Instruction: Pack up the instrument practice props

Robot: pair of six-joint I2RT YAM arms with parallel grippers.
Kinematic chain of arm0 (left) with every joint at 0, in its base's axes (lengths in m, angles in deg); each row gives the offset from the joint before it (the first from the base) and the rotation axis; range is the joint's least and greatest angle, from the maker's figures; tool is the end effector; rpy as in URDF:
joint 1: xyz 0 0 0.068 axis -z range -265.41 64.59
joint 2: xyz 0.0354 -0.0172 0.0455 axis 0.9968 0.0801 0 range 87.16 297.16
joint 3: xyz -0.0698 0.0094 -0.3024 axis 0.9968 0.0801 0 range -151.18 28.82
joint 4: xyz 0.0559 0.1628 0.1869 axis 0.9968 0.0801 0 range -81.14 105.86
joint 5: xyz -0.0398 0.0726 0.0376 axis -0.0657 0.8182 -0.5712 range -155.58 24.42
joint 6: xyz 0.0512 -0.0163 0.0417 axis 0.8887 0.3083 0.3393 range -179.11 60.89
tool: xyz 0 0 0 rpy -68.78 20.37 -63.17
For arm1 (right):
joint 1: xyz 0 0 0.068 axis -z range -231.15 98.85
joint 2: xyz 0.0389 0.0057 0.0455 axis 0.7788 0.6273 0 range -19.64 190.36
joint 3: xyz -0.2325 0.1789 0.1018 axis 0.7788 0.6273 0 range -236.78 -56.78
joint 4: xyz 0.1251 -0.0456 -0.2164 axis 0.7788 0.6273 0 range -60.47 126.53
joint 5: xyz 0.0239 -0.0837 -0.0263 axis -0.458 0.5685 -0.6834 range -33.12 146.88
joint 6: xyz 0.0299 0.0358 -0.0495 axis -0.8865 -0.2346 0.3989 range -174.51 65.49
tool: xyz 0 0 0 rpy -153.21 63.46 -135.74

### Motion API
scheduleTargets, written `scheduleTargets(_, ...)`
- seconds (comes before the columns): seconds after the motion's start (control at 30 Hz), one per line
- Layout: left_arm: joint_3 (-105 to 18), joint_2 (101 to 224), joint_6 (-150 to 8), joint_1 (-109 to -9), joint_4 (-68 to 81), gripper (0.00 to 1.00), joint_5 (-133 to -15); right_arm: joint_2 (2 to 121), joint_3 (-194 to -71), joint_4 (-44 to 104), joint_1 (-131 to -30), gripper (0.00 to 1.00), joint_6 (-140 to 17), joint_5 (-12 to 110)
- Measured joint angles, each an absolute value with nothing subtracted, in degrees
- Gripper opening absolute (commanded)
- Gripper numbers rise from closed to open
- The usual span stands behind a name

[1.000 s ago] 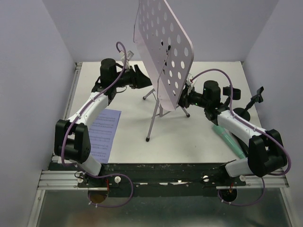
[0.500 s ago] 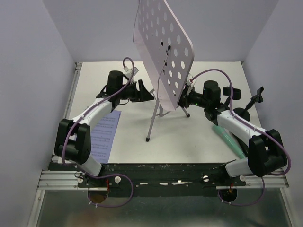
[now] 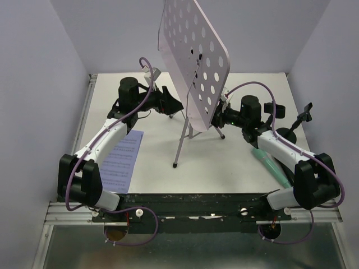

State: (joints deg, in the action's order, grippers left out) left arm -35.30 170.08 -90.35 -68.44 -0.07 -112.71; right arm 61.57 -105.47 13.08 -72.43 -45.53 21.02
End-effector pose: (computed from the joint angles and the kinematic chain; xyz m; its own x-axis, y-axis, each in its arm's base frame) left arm 0.3097 -0.1364 0.3753 -0.6014 -0.1856 -0.7771 0.6751 0.4022 -0.6185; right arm 0.2862 0.1458 0.3032 -0.1270 -0.1852 -0.9745 -0.8489 0.5285 0.0102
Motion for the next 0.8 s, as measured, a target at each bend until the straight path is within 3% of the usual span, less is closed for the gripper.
scheduleTargets(0.8, -40.9, 174.47, -87.82, -68.98, 2.22, 0.94, -107.69, 61.51, -105.44, 12.88, -72.43, 0.01, -45.69, 21.72)
